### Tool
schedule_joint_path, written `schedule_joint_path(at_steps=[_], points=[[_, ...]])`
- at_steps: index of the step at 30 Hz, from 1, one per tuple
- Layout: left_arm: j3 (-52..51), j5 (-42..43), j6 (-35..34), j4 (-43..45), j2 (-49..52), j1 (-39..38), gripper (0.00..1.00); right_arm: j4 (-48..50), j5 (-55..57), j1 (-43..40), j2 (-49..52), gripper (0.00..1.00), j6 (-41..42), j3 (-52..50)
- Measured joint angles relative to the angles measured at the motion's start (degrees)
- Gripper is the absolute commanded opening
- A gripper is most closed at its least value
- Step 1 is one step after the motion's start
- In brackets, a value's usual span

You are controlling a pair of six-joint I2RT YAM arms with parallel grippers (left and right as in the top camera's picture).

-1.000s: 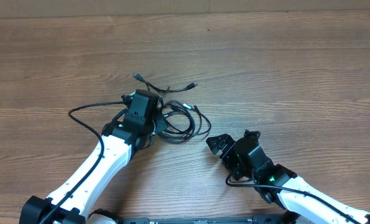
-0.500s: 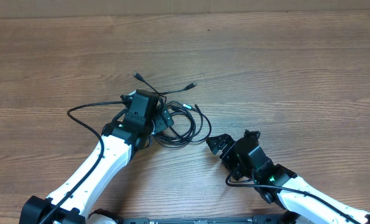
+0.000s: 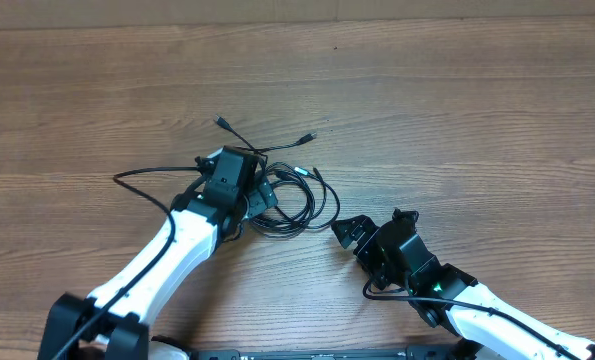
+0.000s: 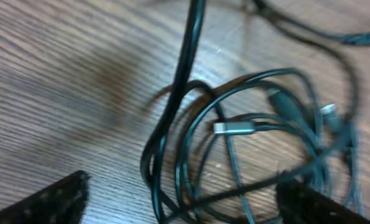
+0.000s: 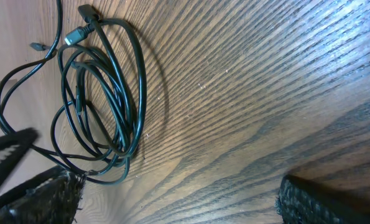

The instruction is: Untangle cables

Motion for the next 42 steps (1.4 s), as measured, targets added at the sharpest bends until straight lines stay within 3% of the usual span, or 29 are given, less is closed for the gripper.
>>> schedule_joint_path(at_steps=[2, 5, 9, 10, 17, 24, 34, 42], points=[[0.0, 0.1, -0.3, 0.0, 1.8, 0.0, 0.68, 0.0, 0.0, 0.0, 0.0, 1.00, 0.0, 0.0], [0.0, 0.0, -0.8, 0.4, 4.0, 0.0, 0.62, 0.0, 0.0, 0.0, 0.0, 1.00, 0.0, 0.0], [0.0, -0.5, -1.4, 2.2, 5.4, 0.0, 0.12, 0.0, 0.0, 0.0, 0.0, 1.00, 0.0, 0.0], [0.0, -0.9, -1.3, 2.5, 5.5, 0.0, 0.04, 0.0, 0.0, 0.0, 0.0, 1.00, 0.0, 0.0], [0.3, -4.9, -0.8, 2.4, 5.5, 0.2, 0.04, 0.0, 0.0, 0.0, 0.0, 1.00, 0.0, 0.0], [6.4, -4.3, -0.4, -7.4, -0.3, 0.8, 0.04, 0.2, -0.7, 0.0, 0.0, 1.00, 0.0, 0.0], [10.1, 8.0, 9.6, -6.0, -10.3, 0.8, 0.04, 19.2, -16.2, 0.0, 0.3, 1.00, -7.4, -0.2], [10.1, 15.6, 17.8, -5.2, -10.6, 0.8, 0.04, 22.3, -21.9, 0.0, 0.3, 1.00, 3.6, -0.2]])
